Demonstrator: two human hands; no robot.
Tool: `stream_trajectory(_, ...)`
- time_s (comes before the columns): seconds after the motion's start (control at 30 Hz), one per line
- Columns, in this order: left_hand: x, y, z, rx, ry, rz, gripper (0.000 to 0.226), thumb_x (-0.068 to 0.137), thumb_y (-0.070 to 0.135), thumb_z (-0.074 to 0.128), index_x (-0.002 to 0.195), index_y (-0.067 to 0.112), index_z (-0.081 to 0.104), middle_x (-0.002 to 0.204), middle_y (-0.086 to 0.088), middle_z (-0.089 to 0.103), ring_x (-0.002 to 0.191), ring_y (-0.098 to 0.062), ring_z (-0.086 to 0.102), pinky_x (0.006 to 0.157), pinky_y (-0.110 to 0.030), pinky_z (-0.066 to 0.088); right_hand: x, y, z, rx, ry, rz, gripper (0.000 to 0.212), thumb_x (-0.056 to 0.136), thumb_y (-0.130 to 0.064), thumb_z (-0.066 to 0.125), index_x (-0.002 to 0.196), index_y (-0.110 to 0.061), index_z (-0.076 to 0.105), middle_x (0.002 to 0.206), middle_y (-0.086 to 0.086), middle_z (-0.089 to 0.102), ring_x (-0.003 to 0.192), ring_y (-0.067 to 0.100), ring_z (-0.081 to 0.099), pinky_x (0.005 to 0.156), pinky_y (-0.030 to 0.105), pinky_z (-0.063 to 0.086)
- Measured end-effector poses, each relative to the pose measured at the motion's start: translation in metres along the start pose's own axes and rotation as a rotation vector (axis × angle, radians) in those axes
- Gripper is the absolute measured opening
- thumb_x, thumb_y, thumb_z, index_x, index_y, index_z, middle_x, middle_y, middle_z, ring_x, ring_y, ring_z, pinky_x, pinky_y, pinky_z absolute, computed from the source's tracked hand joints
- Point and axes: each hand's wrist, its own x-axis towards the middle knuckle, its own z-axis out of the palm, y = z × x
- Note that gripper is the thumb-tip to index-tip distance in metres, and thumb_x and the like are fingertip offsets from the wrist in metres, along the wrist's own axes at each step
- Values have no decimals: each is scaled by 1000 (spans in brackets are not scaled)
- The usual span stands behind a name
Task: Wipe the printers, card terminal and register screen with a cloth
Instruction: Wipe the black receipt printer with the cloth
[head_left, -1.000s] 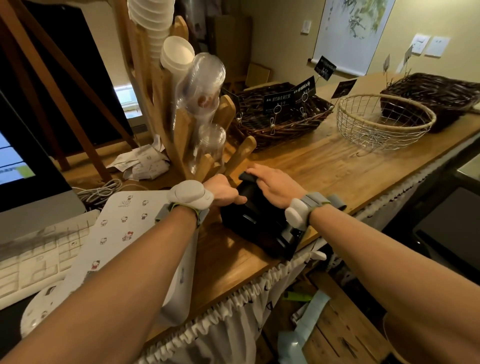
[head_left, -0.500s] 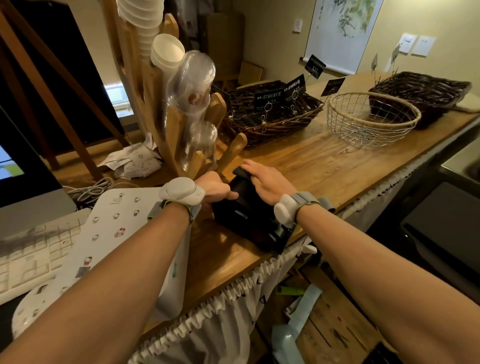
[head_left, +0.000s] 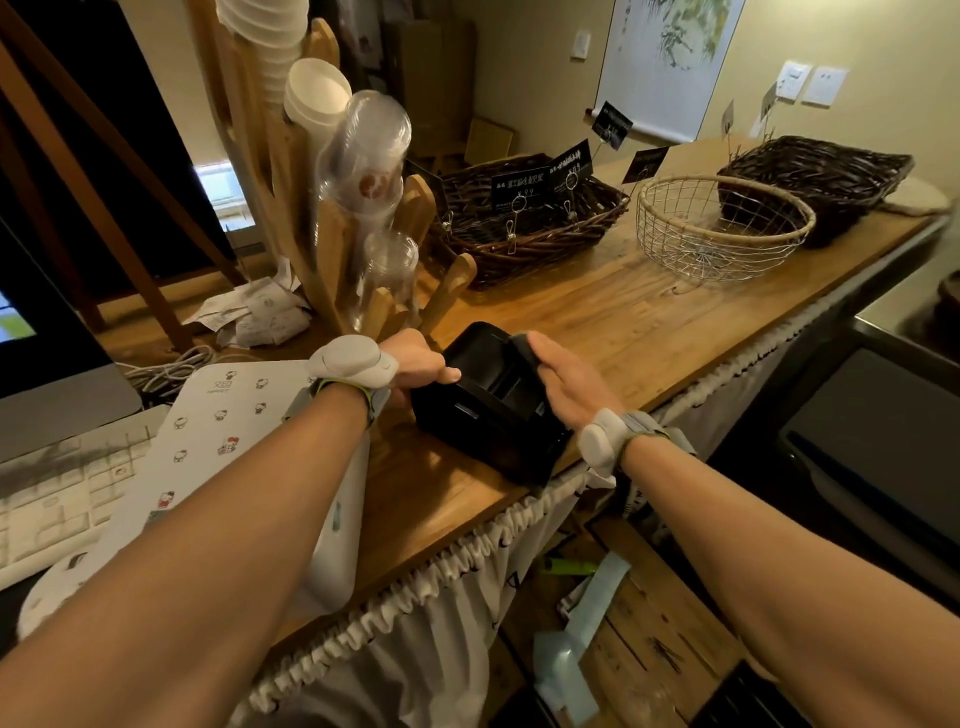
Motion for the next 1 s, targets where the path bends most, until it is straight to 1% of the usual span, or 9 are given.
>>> stream_trajectory(0.1, 1, 1, -1, 13, 4, -3, 46, 89, 36, 64, 113, -3, 61, 120, -14, 60, 105, -32, 61, 74, -36, 54, 13, -8, 7, -2, 47, -22, 47, 98, -5, 31, 144, -12, 33, 152, 7, 31, 141, 20, 25, 116, 27, 18)
stream_trajectory(0.27, -1, 4, -3, 41, -10, -4, 48, 89, 35, 64, 118, -2, 58, 121, -14, 59, 95, -29, 58, 63, -32, 50, -9, 24, -7, -94, 123, -31, 39, 98, -7, 35, 137, -10, 44, 141, 12, 46, 128, 17, 43, 103, 11, 23)
stream_trajectory(0.37, 0, 4, -2, 34, -12, -8, 48, 89, 36, 64, 118, -2, 58, 122, -13, 58, 100, -32, 61, 58, -29, 50, 3, 6, 1, 94, 8, -37, 35, 101, -14, 33, 131, -13, 49, 135, 5, 49, 124, 11, 45, 111, 25, 30)
stream_trajectory(0.43, 0, 3, -2, 19, -12, -13, 48, 89, 35, 64, 118, -2, 59, 123, -13, 58, 106, -32, 60, 63, -31, 51, -4, 14, 1, 43, 58, -28, 36, 100, -12, 31, 132, -14, 48, 129, -3, 53, 119, -4, 47, 109, 19, 31)
stream_trajectory(0.5, 0, 4, -1, 11, -9, -14, 47, 89, 34, 64, 118, -3, 59, 124, -14, 58, 109, -33, 59, 69, -34, 52, -19, 34, -11, 3, 110, 31, 40, 99, -6, 32, 136, -13, 45, 130, -1, 53, 125, 4, 47, 103, 11, 27)
stream_trajectory(0.57, -2, 3, -1, 0, -7, -9, 48, 89, 33, 64, 120, -4, 58, 126, -15, 57, 113, -33, 57, 73, -35, 51, -18, 39, -19, -66, 119, 116, 44, 97, -5, 33, 137, -16, 45, 134, 3, 52, 128, 20, 45, 104, 20, 30)
stream_trajectory(0.73, 0, 2, -1, 10, 5, -14, 47, 89, 36, 63, 115, -3, 60, 120, -15, 61, 107, -32, 60, 71, -33, 49, 47, -27, 3, -71, 21, 58, 39, 93, -22, 37, 127, -25, 58, 133, -1, 56, 123, 18, 48, 106, 36, 35)
stream_trajectory(0.9, 5, 2, -3, 4, -3, -20, 46, 88, 36, 64, 111, -3, 62, 109, -13, 62, 104, -32, 62, 67, -30, 48, 67, -27, -9, -181, -96, 304, 35, 97, -19, 37, 110, -1, 64, 121, 16, 61, 112, 31, 56, 97, 39, 40)
stream_trajectory(1.0, 7, 1, -3, 35, -12, 0, 45, 87, 38, 64, 105, -3, 65, 102, -13, 64, 99, -31, 64, 65, -29, 48, 78, -46, -6, -114, -137, 274, 30, 97, -16, 41, 108, 0, 64, 116, 18, 61, 110, 32, 55, 88, 33, 43)
